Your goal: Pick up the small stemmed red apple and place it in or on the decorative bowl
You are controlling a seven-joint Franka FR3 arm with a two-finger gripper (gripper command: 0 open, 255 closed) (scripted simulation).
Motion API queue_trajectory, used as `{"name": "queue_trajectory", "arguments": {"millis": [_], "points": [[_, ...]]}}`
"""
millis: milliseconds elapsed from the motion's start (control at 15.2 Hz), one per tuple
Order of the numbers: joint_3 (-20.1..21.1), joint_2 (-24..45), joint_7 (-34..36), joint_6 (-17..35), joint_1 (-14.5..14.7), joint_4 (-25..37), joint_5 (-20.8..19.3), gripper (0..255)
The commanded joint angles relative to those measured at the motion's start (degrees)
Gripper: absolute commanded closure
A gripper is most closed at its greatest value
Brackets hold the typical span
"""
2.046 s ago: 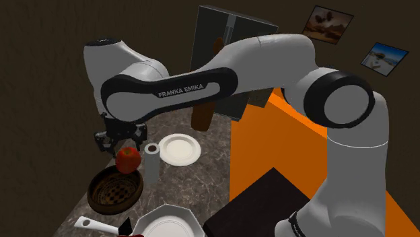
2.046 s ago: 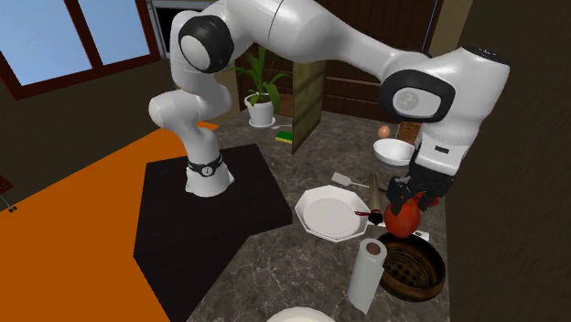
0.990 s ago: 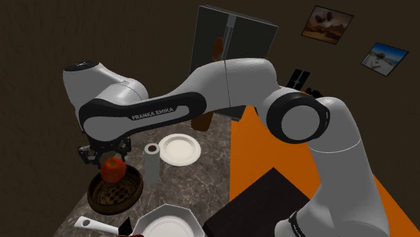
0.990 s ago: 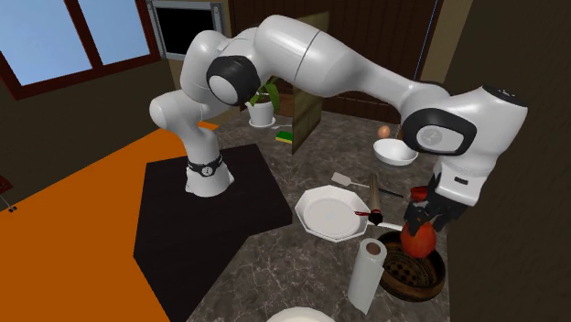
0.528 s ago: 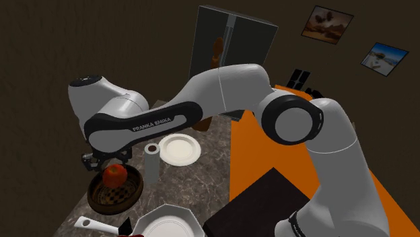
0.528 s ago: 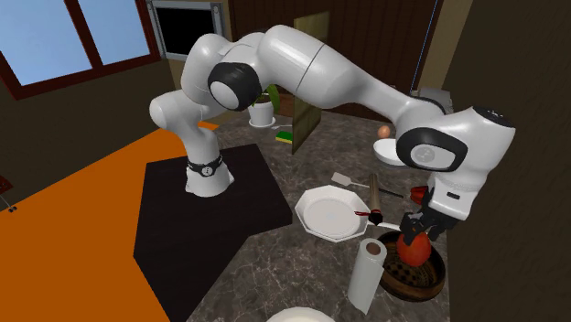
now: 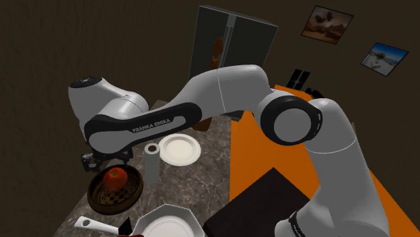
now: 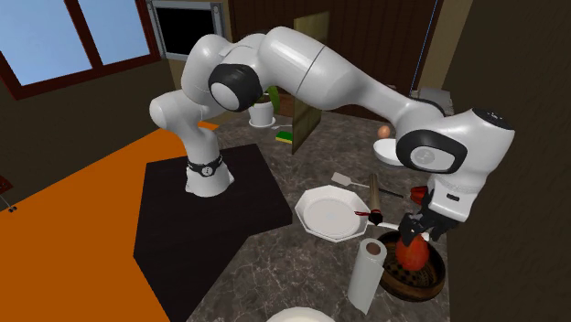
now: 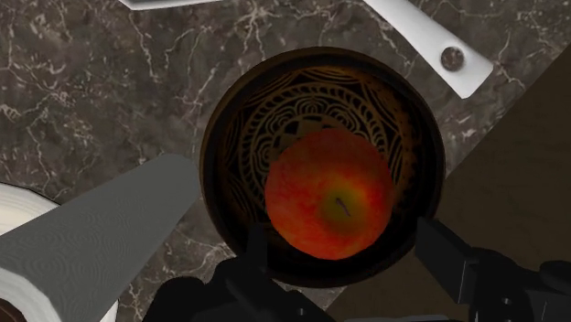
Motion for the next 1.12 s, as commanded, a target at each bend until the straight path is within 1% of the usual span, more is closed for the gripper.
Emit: {"name": "queue_trajectory", "arguments": {"millis": [0,264,528,1056], "points": [[0.00,0.00,0.00,0.00,0.00,0.00,0.00,0],[0.00,0.00,0.00,0.00,0.00,0.00,0.00,0],[0.71,-2.08,-0.80,-5.82,0.33,3.99,1.04,0],[0.72,-2.08,-0.80,-5.81,0.33,3.97,1.03,0]]}}
